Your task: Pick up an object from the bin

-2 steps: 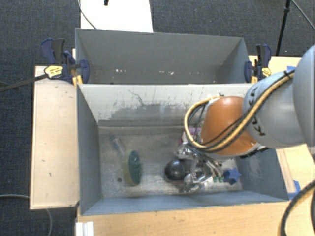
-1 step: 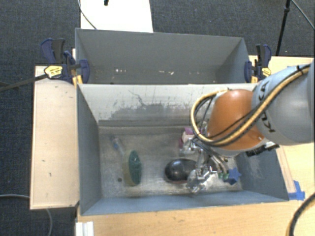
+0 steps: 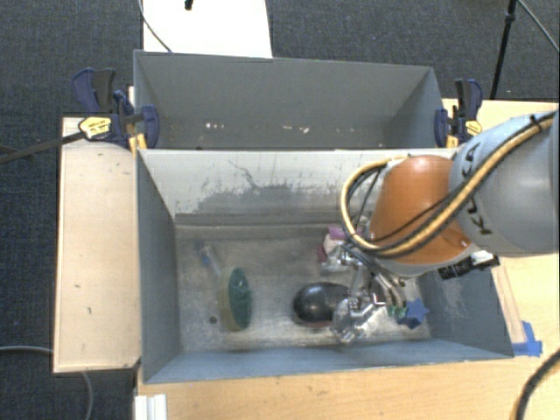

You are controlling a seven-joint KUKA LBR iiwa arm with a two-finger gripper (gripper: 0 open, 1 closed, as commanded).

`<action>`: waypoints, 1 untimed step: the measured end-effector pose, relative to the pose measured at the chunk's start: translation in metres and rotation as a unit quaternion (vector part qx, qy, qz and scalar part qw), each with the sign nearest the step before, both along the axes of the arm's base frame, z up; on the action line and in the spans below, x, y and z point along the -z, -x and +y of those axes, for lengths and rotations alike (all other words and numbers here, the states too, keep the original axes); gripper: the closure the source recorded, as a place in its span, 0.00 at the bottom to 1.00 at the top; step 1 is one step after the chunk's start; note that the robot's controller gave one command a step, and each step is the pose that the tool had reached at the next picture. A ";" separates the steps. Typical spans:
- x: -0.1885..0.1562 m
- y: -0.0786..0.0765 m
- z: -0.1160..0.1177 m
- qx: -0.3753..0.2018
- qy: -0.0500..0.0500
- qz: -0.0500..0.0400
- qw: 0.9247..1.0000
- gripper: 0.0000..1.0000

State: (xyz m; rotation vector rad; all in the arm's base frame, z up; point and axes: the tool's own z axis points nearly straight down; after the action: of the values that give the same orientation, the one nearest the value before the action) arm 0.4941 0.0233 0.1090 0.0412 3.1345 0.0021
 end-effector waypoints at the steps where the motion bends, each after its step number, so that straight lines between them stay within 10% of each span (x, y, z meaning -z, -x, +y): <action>1: 0.037 -0.004 -0.004 0.055 0.000 0.002 0.998 0.00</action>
Offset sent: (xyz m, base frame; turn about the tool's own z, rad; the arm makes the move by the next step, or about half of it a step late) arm 0.0028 -0.0039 -0.0390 0.1112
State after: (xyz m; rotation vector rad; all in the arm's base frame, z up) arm 0.4983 0.0195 0.0720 0.2147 3.1321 0.0025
